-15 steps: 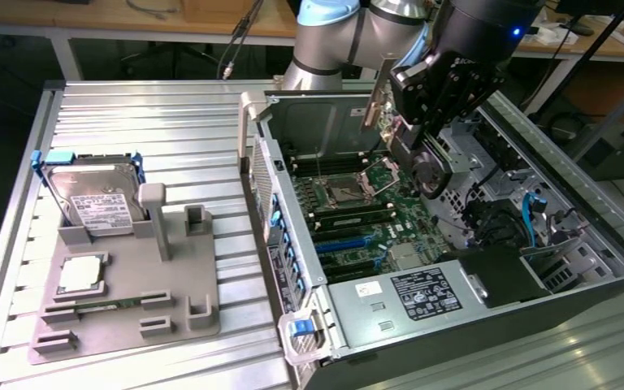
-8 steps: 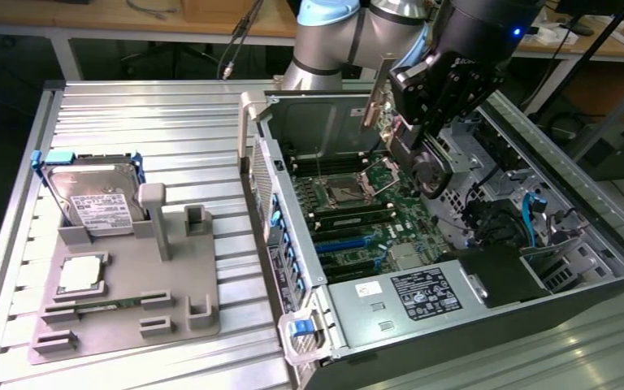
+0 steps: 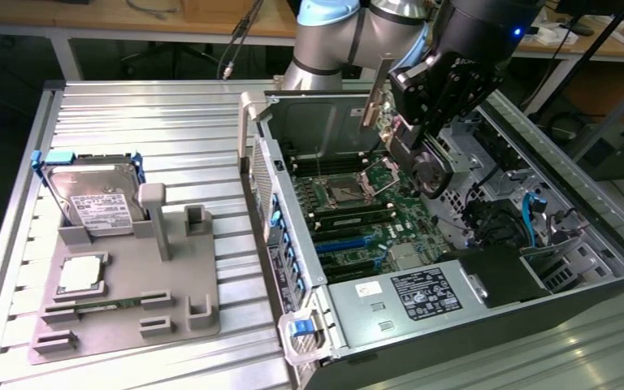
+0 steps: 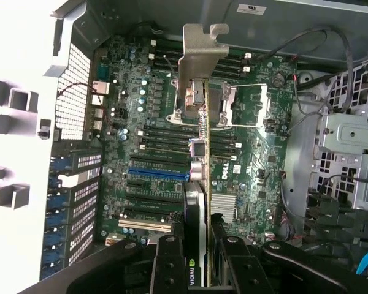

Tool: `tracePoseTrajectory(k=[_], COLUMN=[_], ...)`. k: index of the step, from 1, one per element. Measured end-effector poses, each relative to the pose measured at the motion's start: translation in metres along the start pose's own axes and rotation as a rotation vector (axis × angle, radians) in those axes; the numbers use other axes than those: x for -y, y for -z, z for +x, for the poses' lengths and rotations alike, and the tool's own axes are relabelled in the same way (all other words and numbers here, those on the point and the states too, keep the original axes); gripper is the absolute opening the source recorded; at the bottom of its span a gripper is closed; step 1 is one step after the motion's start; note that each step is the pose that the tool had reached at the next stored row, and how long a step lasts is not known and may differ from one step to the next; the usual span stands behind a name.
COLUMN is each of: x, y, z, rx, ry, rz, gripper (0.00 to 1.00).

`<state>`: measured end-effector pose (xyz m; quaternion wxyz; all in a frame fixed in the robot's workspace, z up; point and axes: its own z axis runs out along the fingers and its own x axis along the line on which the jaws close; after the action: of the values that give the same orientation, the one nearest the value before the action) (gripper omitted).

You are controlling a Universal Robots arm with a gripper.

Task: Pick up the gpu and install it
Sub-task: 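Insert the gpu into the slot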

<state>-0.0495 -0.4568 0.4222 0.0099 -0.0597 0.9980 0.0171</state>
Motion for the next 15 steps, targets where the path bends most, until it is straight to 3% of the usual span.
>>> tracePoseTrajectory(k=[15], x=[-0.0001], y=[0.0000], z=[0.0001], rx=[-0.0014], ry=[0.044], rz=[-0.0009], gripper=[0.27])
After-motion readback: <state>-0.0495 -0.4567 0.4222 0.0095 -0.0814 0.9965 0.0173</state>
